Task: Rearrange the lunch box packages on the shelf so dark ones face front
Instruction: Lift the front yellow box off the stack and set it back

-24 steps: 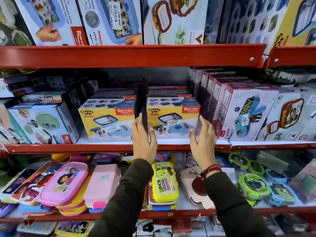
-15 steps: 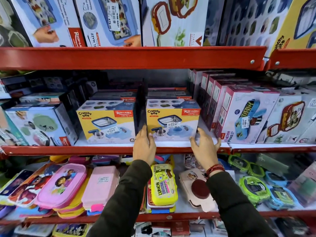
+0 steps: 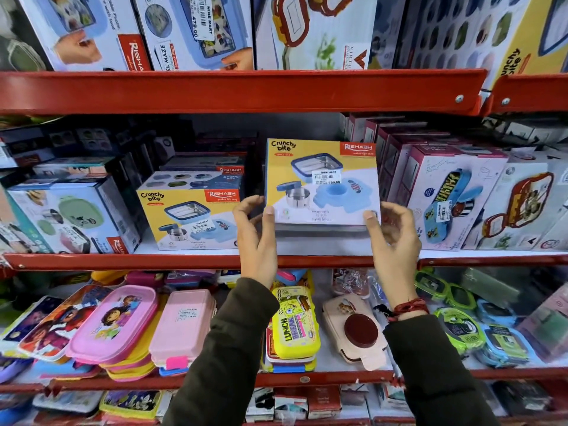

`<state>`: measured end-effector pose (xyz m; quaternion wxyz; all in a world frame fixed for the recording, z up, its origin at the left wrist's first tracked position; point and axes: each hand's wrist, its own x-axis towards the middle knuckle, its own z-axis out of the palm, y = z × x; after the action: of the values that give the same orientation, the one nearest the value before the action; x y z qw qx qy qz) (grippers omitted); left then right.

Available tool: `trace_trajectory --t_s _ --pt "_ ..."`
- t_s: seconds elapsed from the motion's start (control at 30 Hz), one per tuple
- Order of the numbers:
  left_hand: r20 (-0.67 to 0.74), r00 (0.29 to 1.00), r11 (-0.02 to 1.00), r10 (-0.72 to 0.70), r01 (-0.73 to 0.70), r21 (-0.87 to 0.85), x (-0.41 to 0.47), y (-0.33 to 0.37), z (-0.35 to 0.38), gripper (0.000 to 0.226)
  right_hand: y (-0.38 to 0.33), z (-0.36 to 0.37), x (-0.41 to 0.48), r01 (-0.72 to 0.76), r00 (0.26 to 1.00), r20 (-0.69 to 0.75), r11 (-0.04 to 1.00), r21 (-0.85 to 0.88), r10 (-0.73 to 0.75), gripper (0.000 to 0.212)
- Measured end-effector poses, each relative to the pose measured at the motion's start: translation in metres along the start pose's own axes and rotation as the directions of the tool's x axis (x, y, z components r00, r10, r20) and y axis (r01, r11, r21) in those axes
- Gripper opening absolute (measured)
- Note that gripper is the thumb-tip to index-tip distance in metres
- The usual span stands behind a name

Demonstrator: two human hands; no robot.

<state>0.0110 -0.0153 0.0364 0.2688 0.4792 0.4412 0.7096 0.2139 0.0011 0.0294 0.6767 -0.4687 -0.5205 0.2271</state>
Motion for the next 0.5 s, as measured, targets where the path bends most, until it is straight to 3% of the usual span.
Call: trace_trajectory --t_s 0.13,0.27,0.43,0.5 --pt "-0.023 1.000 1.000 -0.020 0.019 -0.013 0.000 0.004 -0.004 0.029 -0.006 -0.001 -0.001 -0.055 0.998 0.020 0.991 0.118 0.053 0.021" --pt "-0.001 1.000 1.000 0.015 -0.015 0.016 -0.002 0.003 -0.009 0.043 -0.007 -0.002 -0.002 -0.086 0.994 0.077 0.980 0.180 0.073 0.038" --pt "0.108 0.994 0.997 0.001 0.007 -0.075 0.000 0.001 -0.015 0.045 -0.008 -0.009 -0.002 -0.092 0.986 0.161 0.965 0.246 0.053 0.058" --pt "0.141 0.990 0.998 -0.002 0.011 -0.065 -0.001 -0.001 -0.016 0.043 -0.005 -0.009 -0.001 -0.080 0.982 0.184 0.973 0.215 0.040 0.056"
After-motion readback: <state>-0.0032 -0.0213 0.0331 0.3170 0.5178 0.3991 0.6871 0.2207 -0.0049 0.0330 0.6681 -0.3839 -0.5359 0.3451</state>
